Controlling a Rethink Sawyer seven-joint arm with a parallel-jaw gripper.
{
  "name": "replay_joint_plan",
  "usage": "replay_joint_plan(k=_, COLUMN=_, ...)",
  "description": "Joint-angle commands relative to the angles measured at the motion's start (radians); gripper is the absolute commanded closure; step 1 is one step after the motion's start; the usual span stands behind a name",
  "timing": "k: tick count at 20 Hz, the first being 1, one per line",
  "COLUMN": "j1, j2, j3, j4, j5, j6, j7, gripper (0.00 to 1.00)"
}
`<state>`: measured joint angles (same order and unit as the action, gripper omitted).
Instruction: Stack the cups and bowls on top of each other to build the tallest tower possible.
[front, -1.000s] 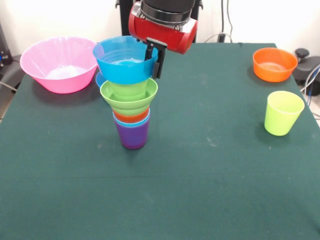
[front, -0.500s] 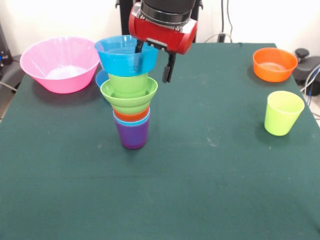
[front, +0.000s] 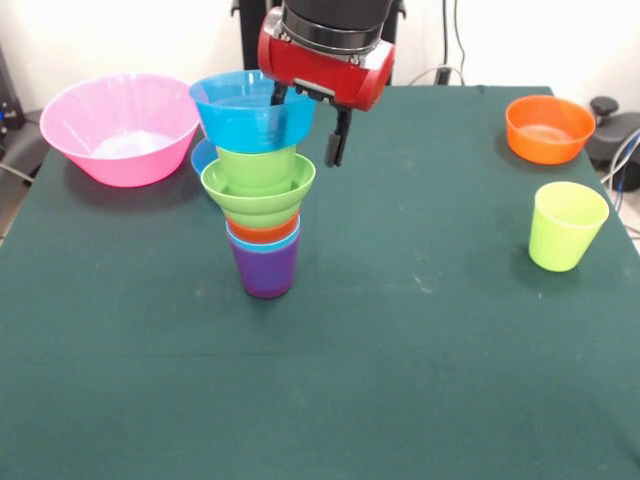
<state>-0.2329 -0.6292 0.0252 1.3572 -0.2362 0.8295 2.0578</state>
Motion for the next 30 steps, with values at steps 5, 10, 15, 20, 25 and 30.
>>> replay_joint_plan(k=5, j1=-0.005, j2=0.076, j3=0.074, j4=0.023, j5=-0.08, j6=-0.005, j7=-0.119, gripper=0.0)
replay_joint_plan(k=10, j1=-0.019, j2=0.066, j3=0.084, j4=0.017, j5=-0.077, j6=0.024, j7=-0.154, gripper=0.0)
replay_joint_plan(k=15, j1=-0.032, j2=0.056, j3=0.096, j4=-0.002, j5=-0.069, j6=0.069, j7=-0.187, gripper=0.0)
replay_joint_plan(k=20, j1=-0.036, j2=0.039, j3=0.1, j4=0.01, j5=-0.061, j6=0.095, j7=-0.191, gripper=0.0)
replay_joint_plan(k=25, j1=-0.036, j2=0.044, j3=0.101, j4=-0.003, j5=-0.057, j6=0.118, j7=-0.188, gripper=0.0)
replay_joint_plan(k=30, j1=-0.033, j2=0.045, j3=0.101, j4=-0.011, j5=-0.054, j6=0.13, j7=-0.18, gripper=1.0)
